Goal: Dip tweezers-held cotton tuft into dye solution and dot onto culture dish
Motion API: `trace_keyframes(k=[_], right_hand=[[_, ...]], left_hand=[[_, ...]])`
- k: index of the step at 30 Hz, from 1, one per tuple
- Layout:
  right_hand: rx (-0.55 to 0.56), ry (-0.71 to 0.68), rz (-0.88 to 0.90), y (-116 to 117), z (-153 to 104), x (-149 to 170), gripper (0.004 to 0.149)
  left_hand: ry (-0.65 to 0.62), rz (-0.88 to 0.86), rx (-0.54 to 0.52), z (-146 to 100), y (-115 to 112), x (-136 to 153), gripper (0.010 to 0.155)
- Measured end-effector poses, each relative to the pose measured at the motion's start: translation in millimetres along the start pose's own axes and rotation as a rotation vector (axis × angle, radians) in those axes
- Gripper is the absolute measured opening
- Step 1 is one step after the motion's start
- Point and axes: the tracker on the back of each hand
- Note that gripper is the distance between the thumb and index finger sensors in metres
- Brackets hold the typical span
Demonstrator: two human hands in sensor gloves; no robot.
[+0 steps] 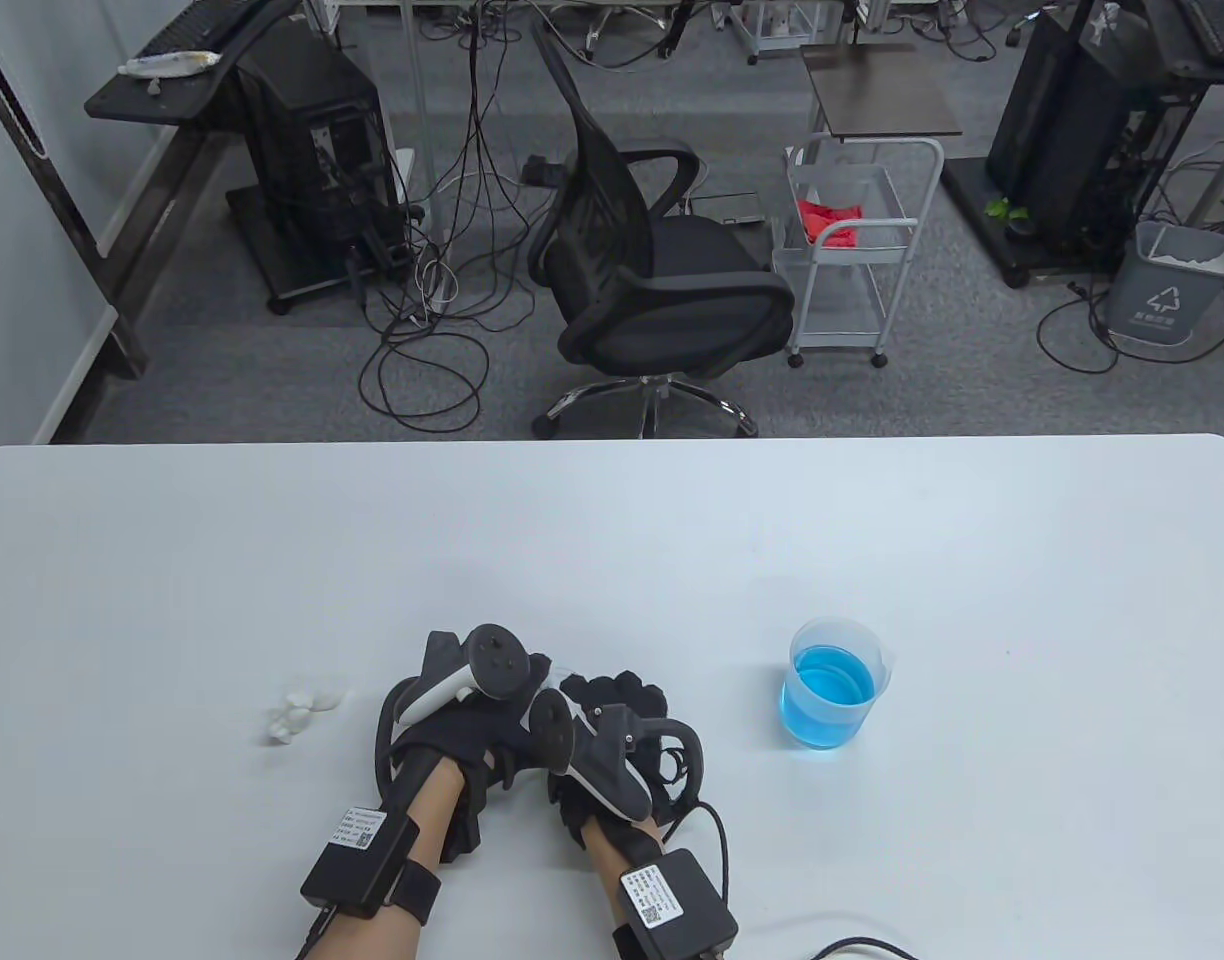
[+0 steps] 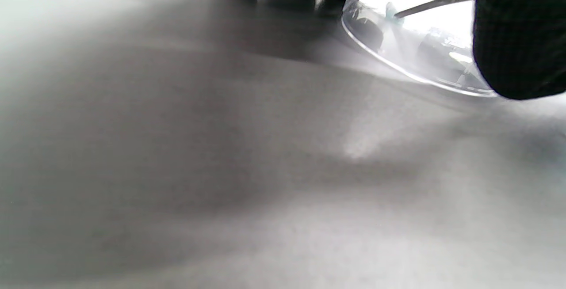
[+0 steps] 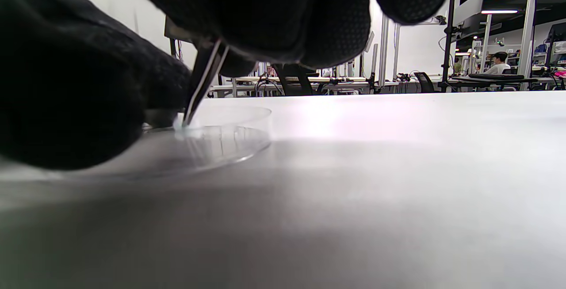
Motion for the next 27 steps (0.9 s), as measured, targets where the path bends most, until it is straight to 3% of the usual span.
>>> trace_keyframes(k=[27], right_hand=[[-0.021, -0.021, 0.032, -3.4, -1.8, -1.0, 0.037]], left_hand=[[0.001, 0.000, 0.000, 0.0, 0.0, 0.0, 0.100]])
Point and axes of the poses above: the tracker on the back of each hand, its own x axis roughly to the little-finger side, its own z axis roughly from the wrist to the fingertips, y = z × x, and after that the axes turned 8 degrees about x, right-handed
